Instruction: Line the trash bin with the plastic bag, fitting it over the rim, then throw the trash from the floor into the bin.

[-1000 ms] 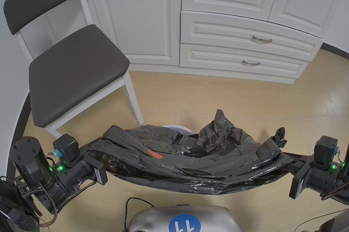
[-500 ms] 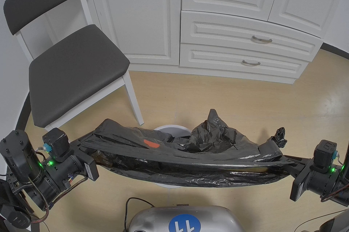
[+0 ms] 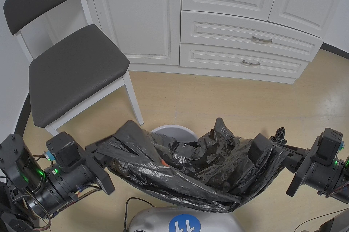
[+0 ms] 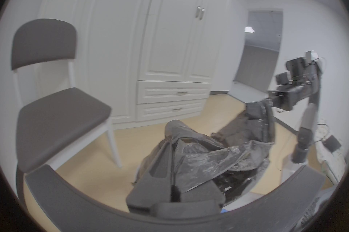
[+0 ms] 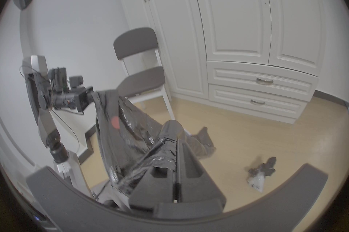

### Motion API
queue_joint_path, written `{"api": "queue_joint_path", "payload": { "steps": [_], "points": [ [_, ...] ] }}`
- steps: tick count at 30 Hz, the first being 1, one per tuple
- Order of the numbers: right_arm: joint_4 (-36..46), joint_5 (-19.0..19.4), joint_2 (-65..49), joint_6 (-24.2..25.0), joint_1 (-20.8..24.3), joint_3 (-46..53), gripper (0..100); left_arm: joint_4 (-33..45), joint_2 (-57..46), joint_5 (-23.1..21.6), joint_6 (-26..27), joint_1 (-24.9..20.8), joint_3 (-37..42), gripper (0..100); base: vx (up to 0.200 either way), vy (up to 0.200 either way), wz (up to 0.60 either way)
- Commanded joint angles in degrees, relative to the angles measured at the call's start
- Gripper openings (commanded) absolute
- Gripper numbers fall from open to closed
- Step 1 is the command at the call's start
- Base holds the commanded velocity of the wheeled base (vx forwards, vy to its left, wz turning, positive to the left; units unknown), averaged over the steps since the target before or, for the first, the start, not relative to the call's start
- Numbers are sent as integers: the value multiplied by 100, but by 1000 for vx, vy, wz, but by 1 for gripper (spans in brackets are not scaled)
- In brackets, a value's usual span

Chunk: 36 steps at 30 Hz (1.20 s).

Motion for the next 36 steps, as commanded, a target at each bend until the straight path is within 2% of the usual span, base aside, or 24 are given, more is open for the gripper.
{"api": "queue_joint_path", "payload": {
  "steps": [1,4,5,7,11,15,24,36],
  "points": [
    [-812,218,450,228,194,186,0,-56,93,-772,-31,-329,-48,0,0,0,0],
    [-1383,236,784,632,510,186,0,-65,146,-1203,-136,-382,-100,0,0,0,0],
    [-1383,236,784,632,510,186,0,-65,146,-1203,-136,-382,-100,0,0,0,0],
    [-1989,245,1162,940,897,221,0,-100,366,-1238,-523,-567,-259,0,0,0,0],
    [-2842,218,1742,1001,1187,353,0,-645,682,-1229,-971,-707,-259,0,0,0,0],
    [-3615,209,2375,1010,1213,555,0,-1120,875,-1203,-998,-699,-109,0,0,0,0],
    [-5189,192,3790,1441,1099,608,0,-1155,1016,-1194,-989,-681,-48,0,0,0,0],
    [-5338,341,4449,2153,818,414,0,-1155,999,-956,-945,-663,-65,0,0,0,0]
  ]
}}
